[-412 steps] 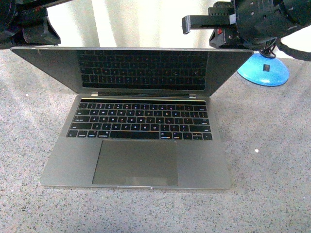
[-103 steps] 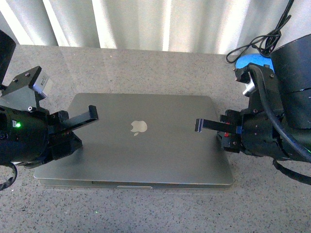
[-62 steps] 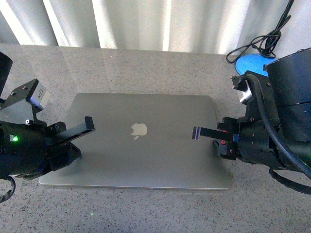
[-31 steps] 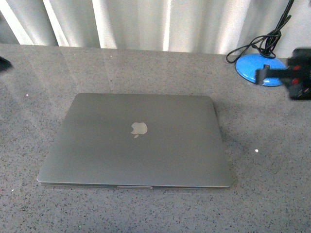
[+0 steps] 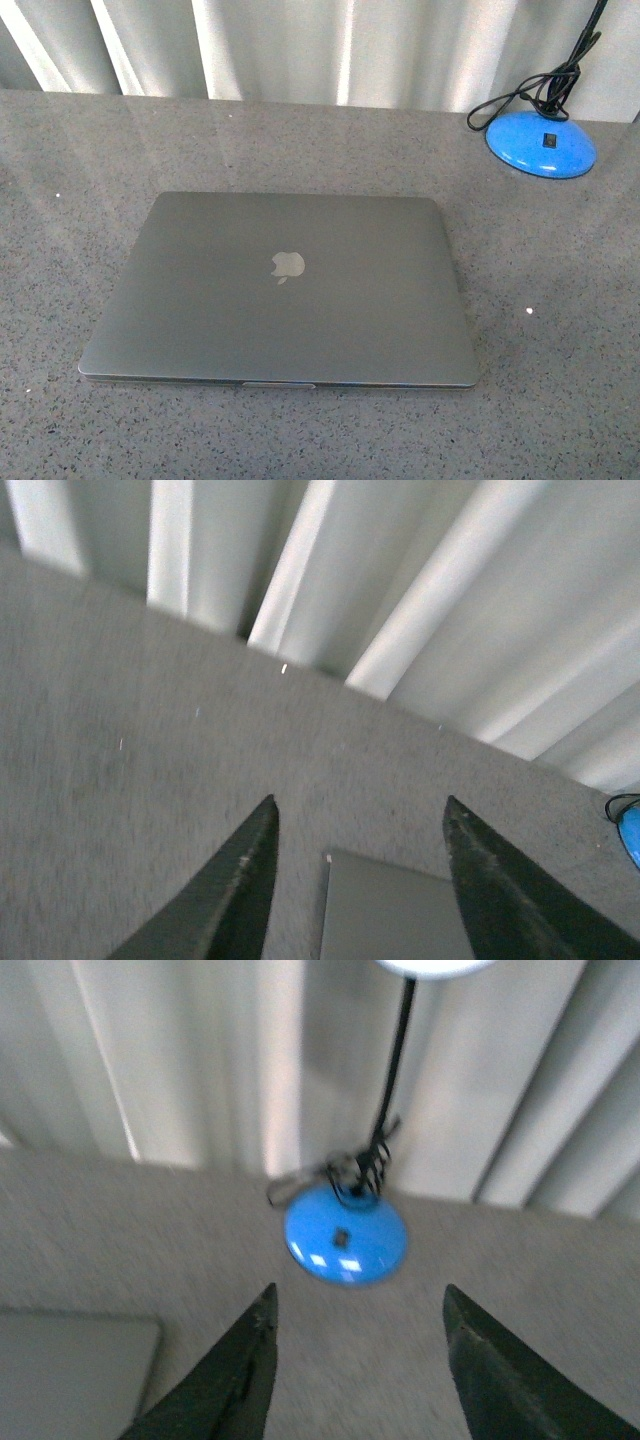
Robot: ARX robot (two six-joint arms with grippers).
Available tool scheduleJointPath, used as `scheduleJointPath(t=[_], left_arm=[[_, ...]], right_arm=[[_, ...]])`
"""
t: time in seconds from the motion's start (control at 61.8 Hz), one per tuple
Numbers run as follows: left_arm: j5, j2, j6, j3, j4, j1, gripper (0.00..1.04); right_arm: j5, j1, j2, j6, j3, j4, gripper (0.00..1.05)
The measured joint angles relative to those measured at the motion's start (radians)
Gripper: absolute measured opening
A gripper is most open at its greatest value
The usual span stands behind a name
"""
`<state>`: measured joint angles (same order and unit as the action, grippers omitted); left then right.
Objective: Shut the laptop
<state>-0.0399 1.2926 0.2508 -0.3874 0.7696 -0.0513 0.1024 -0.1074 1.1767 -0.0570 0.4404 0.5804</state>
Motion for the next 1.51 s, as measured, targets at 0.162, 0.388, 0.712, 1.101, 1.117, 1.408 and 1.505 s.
scheduleJointPath(t=[0.162, 0.388, 0.712, 1.101, 1.117, 1.408, 1.505], left_arm=[[0.037, -0.089, -0.187, 0.120, 0.161, 0.048, 0.15], [0.042, -0.251, -0.232, 0.241, 0.111, 0.052, 0.04], [0.041, -0.425, -0.242, 0.357, 0.048, 0.051, 0.04], [0.040, -0.722, -0.243, 0.369, -0.209, 0.052, 0.04], [0.040, -0.728, -0.243, 0.369, -0.215, 0.052, 0.04], [0.040, -0.896, -0.243, 0.369, -0.372, 0.052, 0.04], [0.040, -0.941, -0.243, 0.369, -0.415, 0.052, 0.04]], right_arm=[[-0.026, 0.023, -0.076, 0.035, -0.142, 0.216, 0.12], [-0.099, 0.100, -0.219, 0.044, -0.268, 0.194, 0.01], [-0.103, 0.106, -0.432, 0.046, -0.364, 0.080, 0.01], [-0.103, 0.106, -0.626, 0.046, -0.419, -0.038, 0.01], [-0.103, 0.106, -0.639, 0.046, -0.420, -0.049, 0.01], [-0.103, 0.106, -0.799, 0.047, -0.420, -0.201, 0.01], [-0.102, 0.106, -0.842, 0.047, -0.420, -0.243, 0.01]])
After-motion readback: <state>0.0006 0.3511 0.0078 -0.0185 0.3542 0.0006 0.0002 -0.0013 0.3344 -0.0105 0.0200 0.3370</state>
